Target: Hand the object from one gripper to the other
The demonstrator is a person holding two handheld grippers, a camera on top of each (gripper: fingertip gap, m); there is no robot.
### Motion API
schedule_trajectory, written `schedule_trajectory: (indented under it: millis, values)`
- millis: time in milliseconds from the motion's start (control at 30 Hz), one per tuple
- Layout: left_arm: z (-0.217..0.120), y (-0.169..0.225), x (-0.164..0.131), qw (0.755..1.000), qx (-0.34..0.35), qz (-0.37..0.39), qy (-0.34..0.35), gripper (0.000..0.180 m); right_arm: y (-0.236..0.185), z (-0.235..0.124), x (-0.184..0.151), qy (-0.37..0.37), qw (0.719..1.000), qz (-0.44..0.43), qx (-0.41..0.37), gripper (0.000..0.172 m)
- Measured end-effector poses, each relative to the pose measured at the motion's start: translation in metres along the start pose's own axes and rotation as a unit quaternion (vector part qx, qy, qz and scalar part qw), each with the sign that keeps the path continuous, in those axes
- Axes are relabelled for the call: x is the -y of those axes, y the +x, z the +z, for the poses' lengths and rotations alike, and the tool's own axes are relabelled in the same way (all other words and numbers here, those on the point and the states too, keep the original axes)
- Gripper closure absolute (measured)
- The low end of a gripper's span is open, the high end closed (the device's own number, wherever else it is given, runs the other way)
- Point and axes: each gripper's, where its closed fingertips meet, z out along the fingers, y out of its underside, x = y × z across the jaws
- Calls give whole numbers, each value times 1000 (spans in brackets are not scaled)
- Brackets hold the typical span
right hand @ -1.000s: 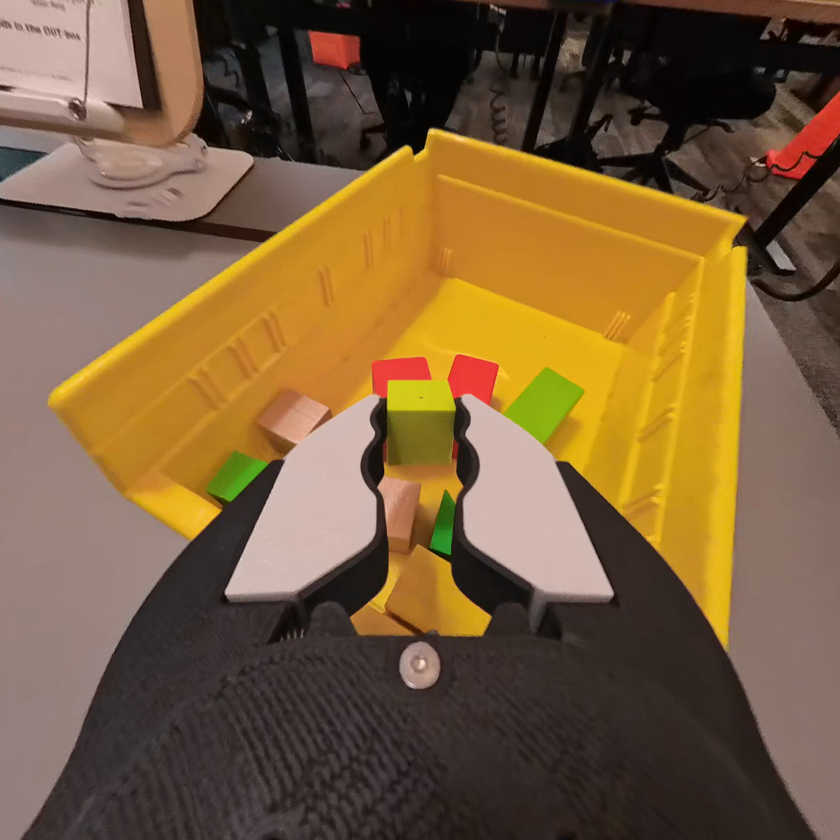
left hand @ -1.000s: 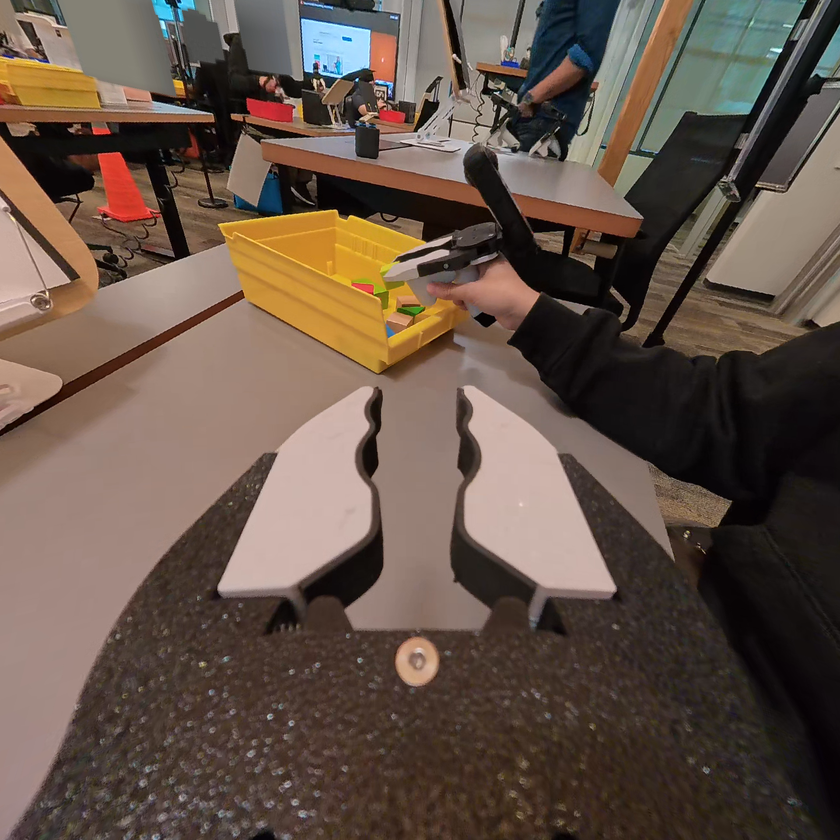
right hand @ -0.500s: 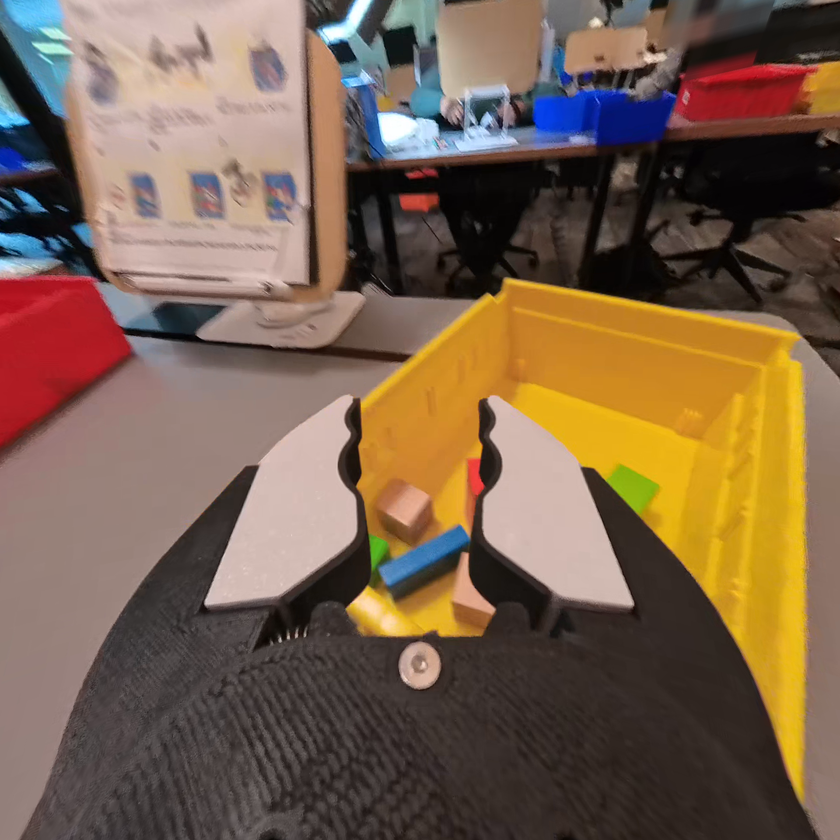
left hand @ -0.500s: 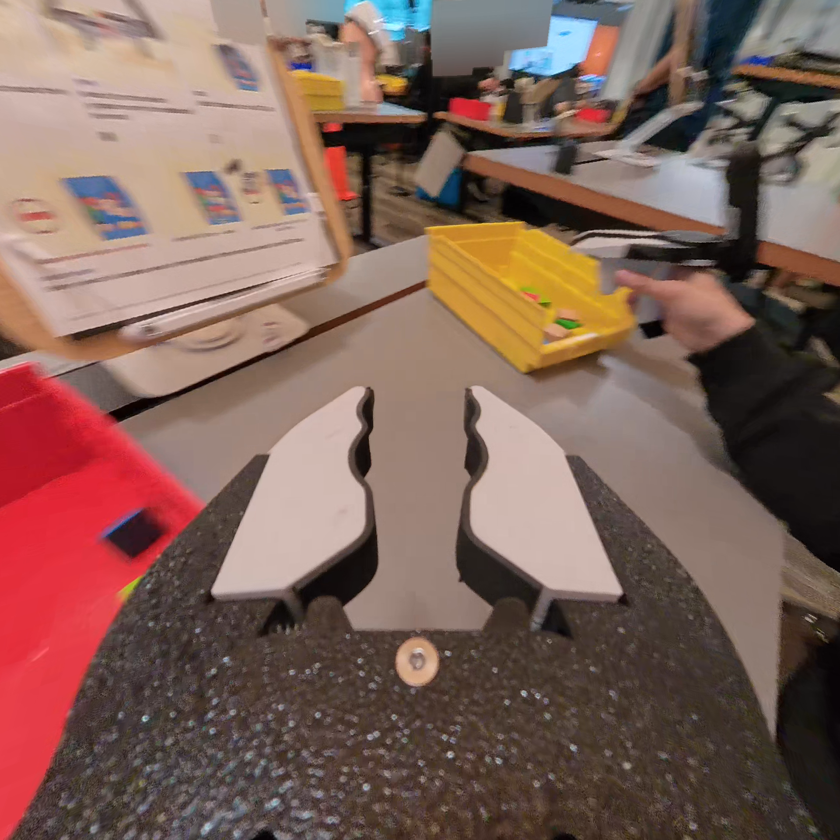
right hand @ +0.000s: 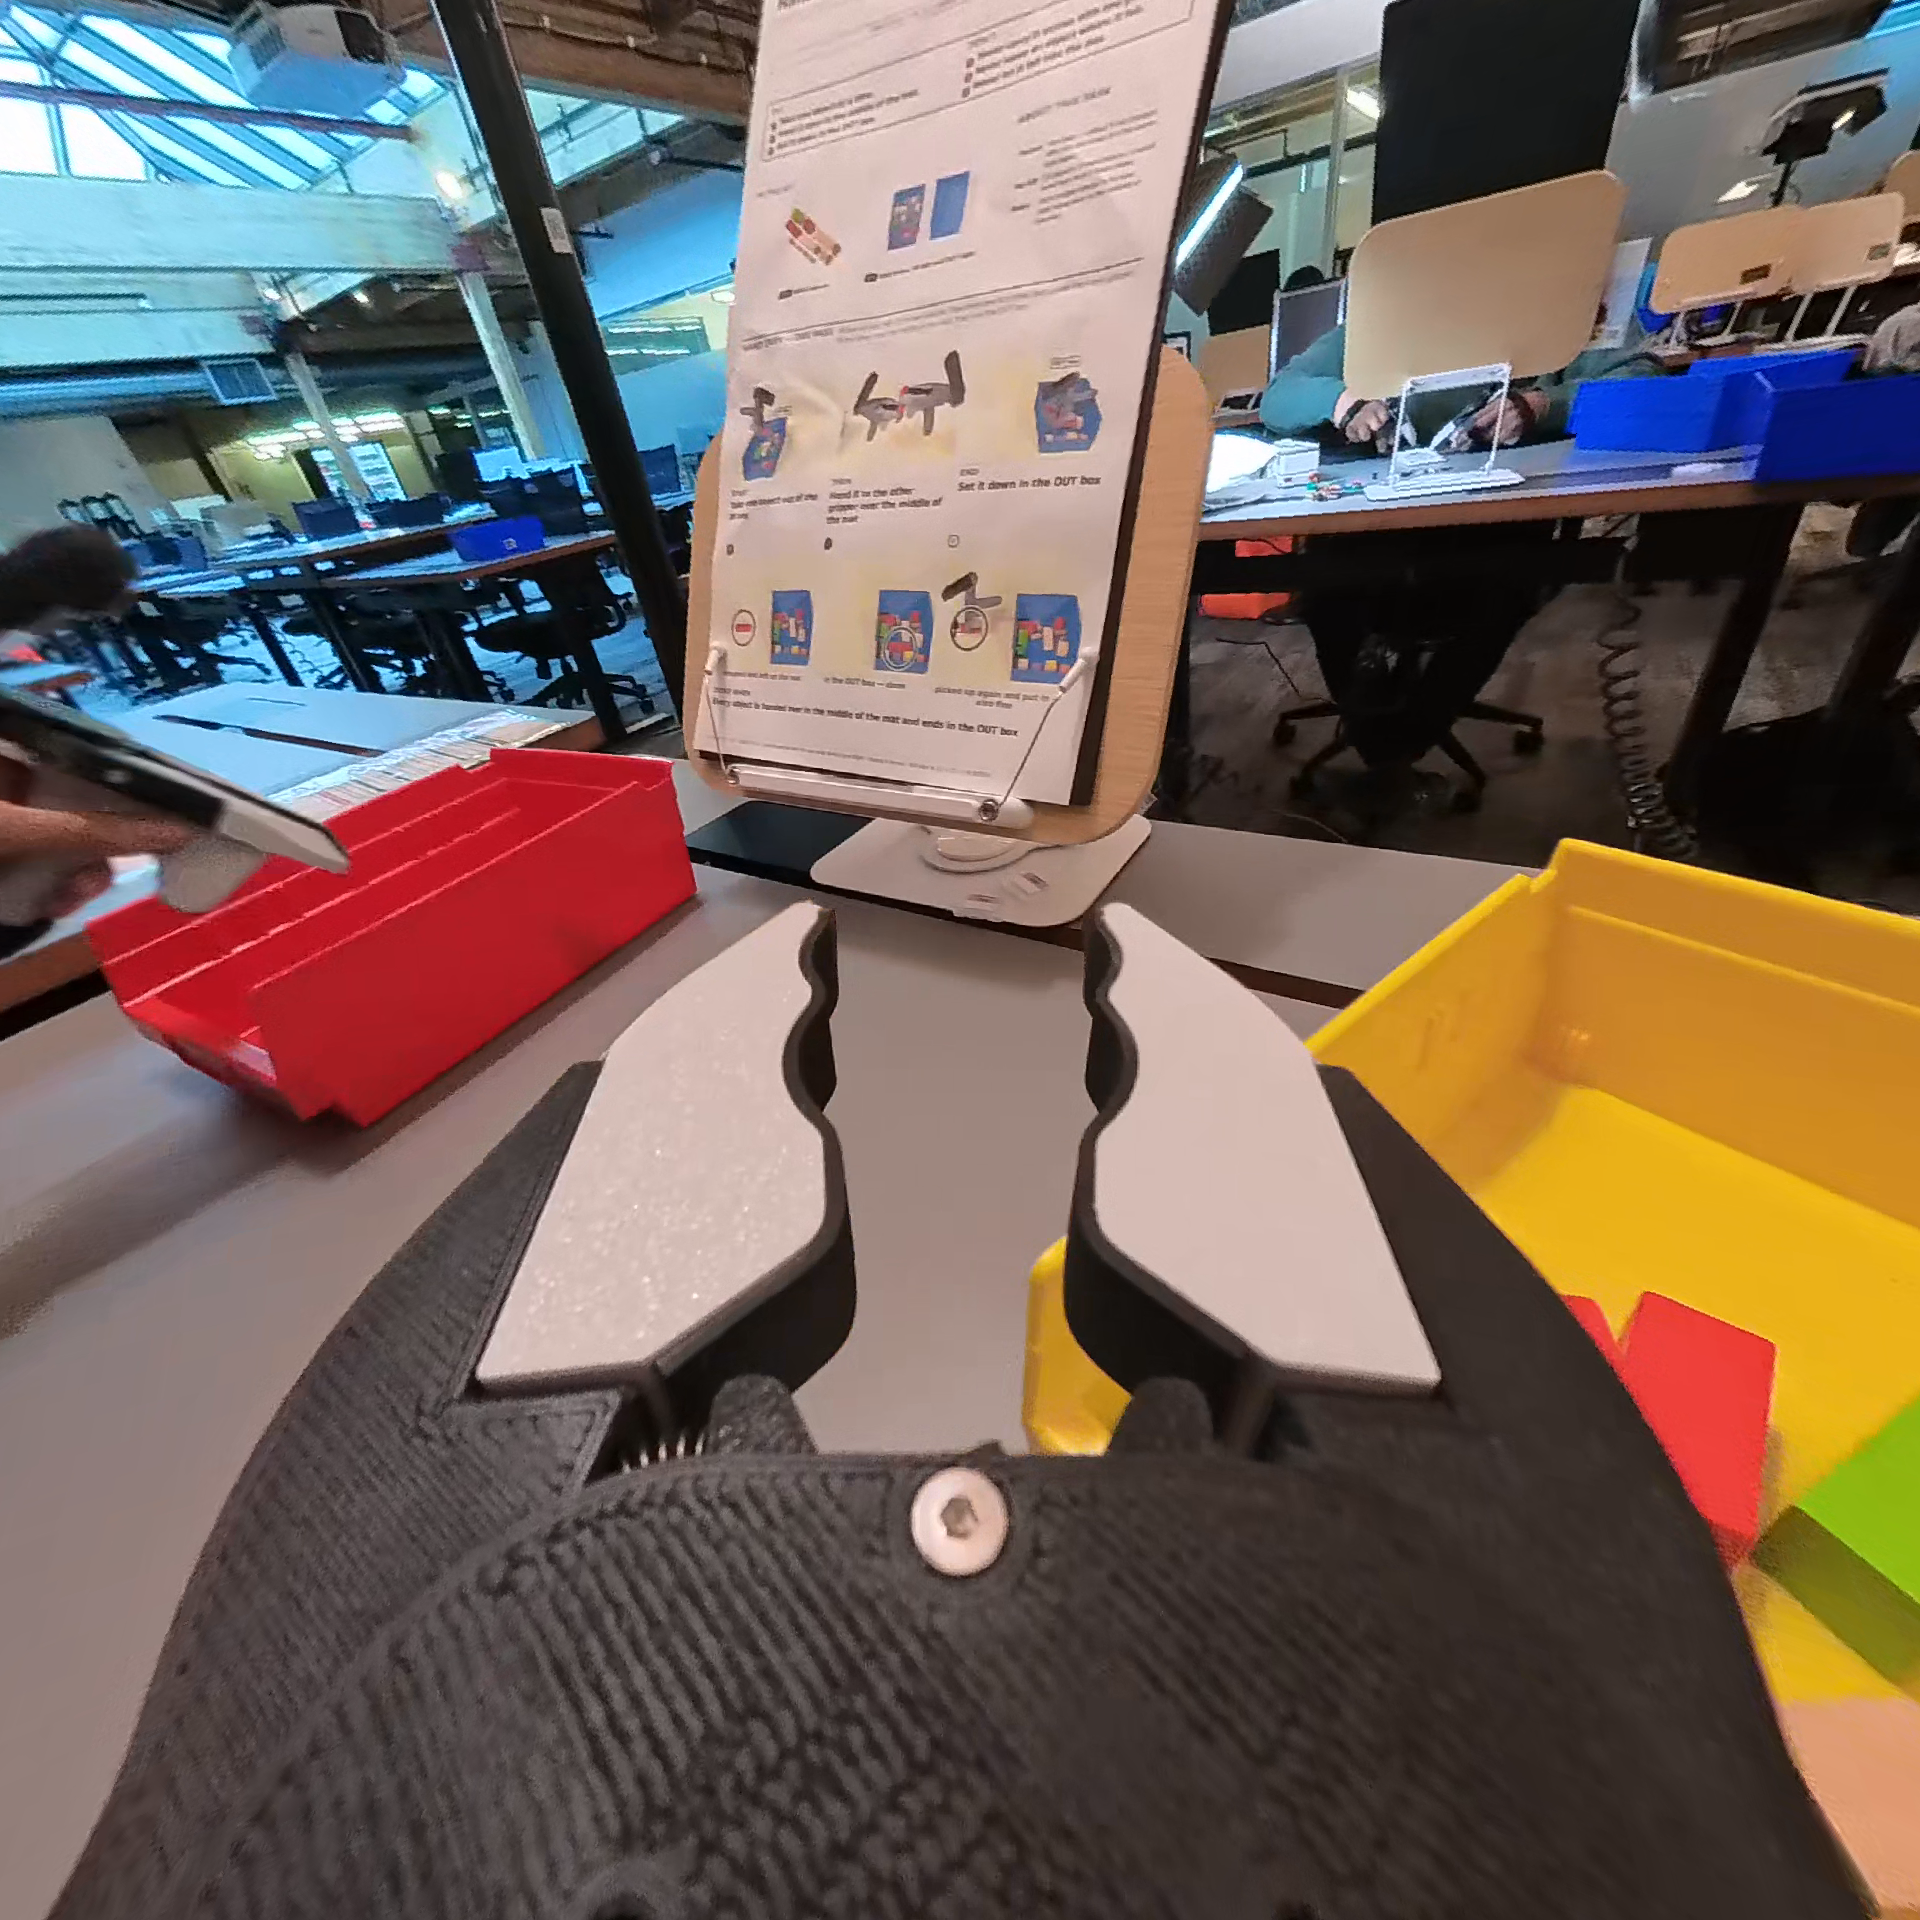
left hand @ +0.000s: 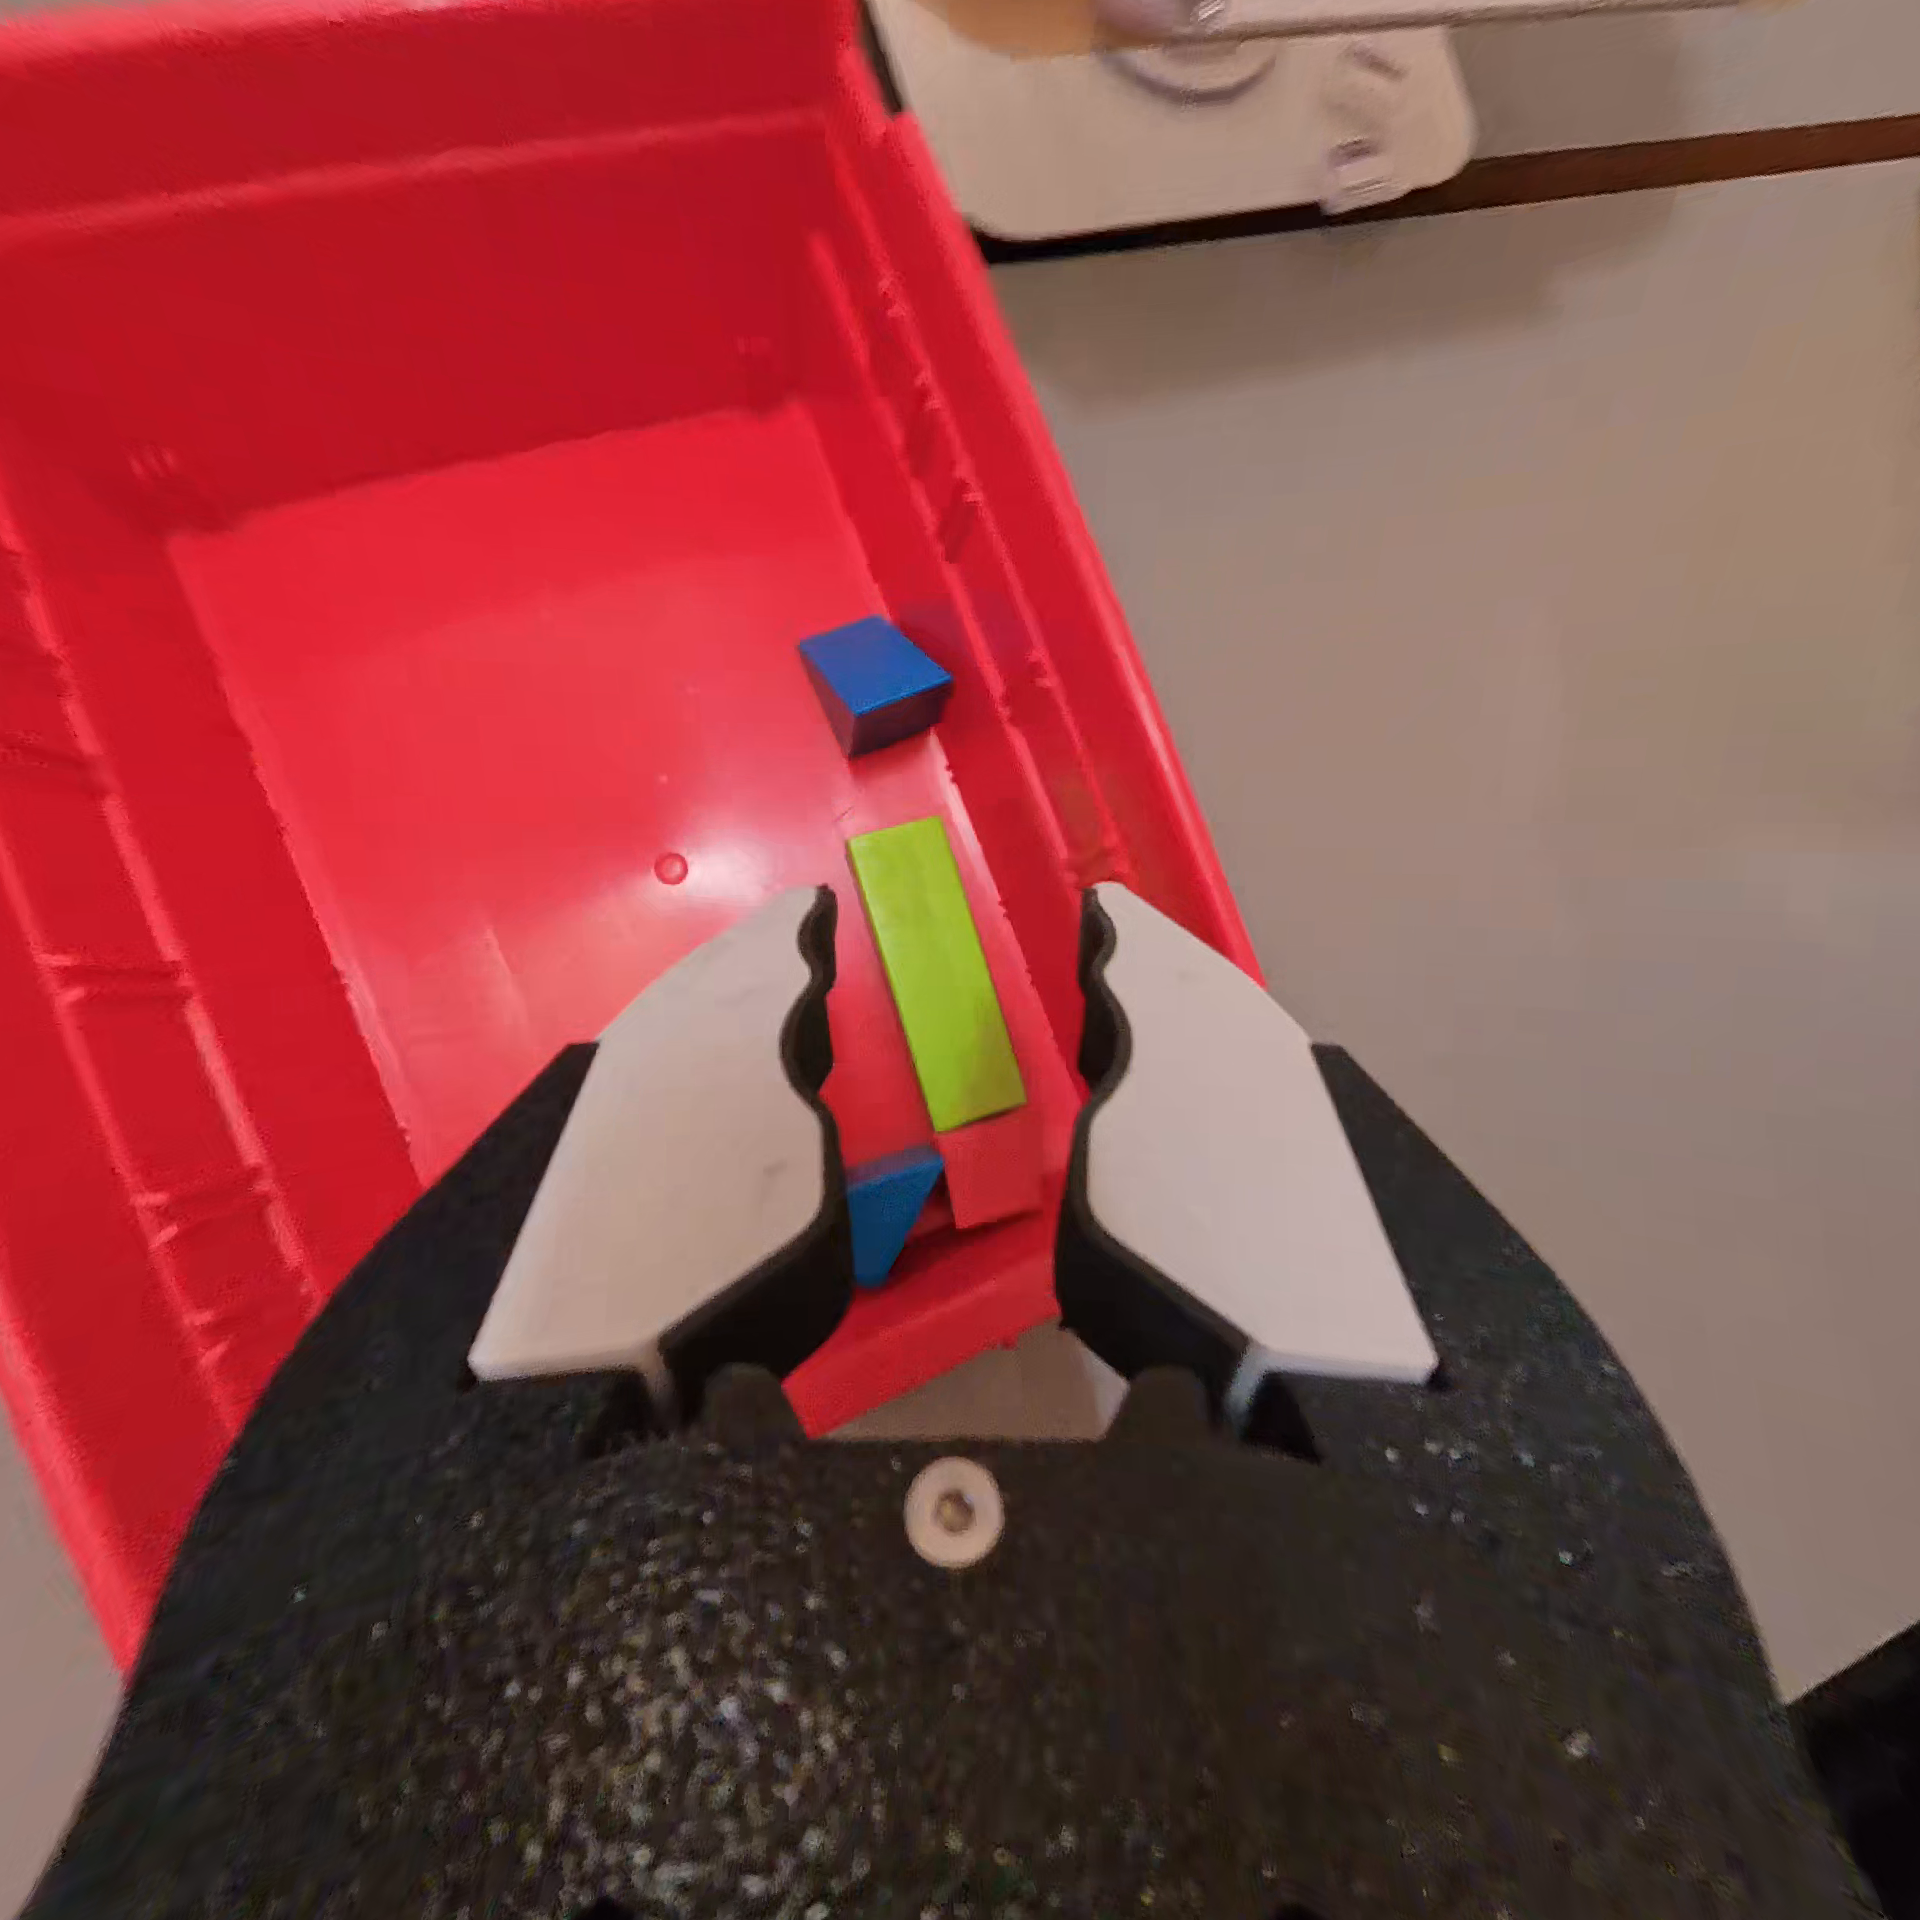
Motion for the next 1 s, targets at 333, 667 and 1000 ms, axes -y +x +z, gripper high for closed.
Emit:
schedule_trajectory:
  millis: [333,667,1000]
  values:
    - [73,-14,9,987,-14,-93,-129,137,-8,1,-2,-3,1000,7,10,126]
    - [95,-18,6,984,-11,-84,-155,141,-3,6,-13,-17,1000,15,11,126]
    - [111,-25,0,983,3,-83,-163,144,-6,11,-19,-26,999,16,18,126]
